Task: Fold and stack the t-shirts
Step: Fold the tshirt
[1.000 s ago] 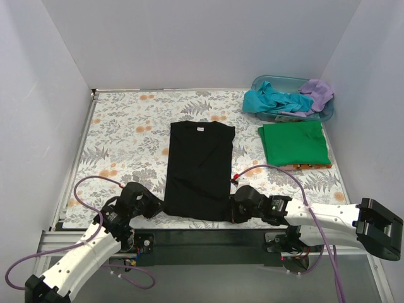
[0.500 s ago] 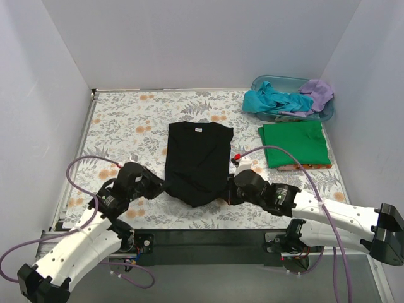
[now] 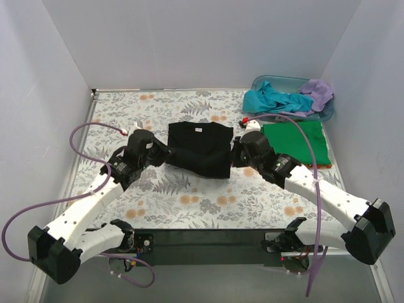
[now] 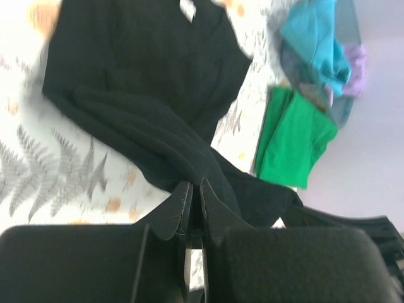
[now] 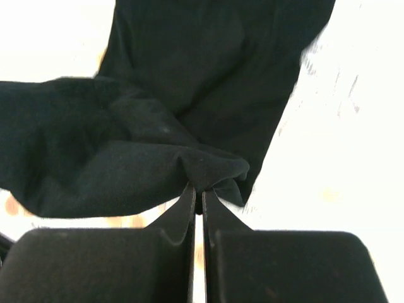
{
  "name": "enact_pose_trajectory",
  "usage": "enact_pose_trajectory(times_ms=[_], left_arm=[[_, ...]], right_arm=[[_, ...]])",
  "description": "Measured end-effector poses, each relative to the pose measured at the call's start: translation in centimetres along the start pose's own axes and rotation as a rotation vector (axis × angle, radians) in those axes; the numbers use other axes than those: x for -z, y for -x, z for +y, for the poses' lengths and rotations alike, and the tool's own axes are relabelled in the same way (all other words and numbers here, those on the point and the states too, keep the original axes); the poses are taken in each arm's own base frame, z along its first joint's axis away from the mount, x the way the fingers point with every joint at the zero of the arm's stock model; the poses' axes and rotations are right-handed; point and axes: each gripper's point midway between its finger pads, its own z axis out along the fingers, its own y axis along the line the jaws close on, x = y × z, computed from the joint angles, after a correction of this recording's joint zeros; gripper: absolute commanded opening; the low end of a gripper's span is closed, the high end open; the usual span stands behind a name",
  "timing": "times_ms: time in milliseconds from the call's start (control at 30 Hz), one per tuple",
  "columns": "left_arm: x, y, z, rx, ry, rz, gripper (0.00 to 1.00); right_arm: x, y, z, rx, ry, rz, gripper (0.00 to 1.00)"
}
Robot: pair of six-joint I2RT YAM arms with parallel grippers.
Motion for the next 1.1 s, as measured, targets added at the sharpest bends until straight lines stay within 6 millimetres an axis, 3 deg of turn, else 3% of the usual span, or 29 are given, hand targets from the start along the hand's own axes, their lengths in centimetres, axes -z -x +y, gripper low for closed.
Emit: enact_pose_trajectory(times_ms=[100,233,467,667,867,900,967,1000,1033,1067,1100], left_arm=[[-1.9,2.5,-0.9,0.004,0.018,-0.046,0.0],[-5.1,5.5,0.0,0.031,0.062,-0.078,0.0],[-10.4,8.5,-0.6,0.019,0.074,-0.073,0.0],[-15.0,10.6,-2.1,-0.011,0.036,-0.047,0.0],[-21.1,10.5,-0.2,-0.012,0.068,0.025,0.0],[-22.3,10.5,0.0,-0.013,0.073,0.035,0.11],[-25.0,10.9,0.3,-0.025,0.081,0.042,0.42],[-26.5,11.1,0.4,-0.028,0.087,0.045,0.56],[-27.9,11.5,0.4,-0.034,0.089,0.045,0.69],[-29.1,11.9,0.6,-0.034,0.1,0.049,0.87],[-30.3,12.2,0.8,-0.029,0.114,0.056,0.98]], right_arm=[[-1.1,2.7,-0.4,0.001,-0.003,-0.027,0.01],[-3.1,5.9,-1.1,0.004,-0.002,-0.051,0.01],[-7.3,9.4,-3.2,-0.015,0.005,-0.039,0.01],[-10.3,11.1,-5.3,-0.042,0.01,-0.017,0.01],[-14.0,11.0,-7.8,-0.082,0.012,0.035,0.01],[-14.9,10.9,-8.3,-0.088,0.008,0.046,0.01],[-16.9,10.9,-9.2,-0.097,-0.001,0.063,0.16],[-18.0,11.1,-9.7,-0.1,-0.008,0.069,0.26],[-19.2,11.4,-10.2,-0.102,-0.01,0.069,0.52],[-20.3,11.6,-10.8,-0.104,-0.014,0.071,0.58],[-21.2,11.8,-11.4,-0.095,-0.017,0.078,0.64]])
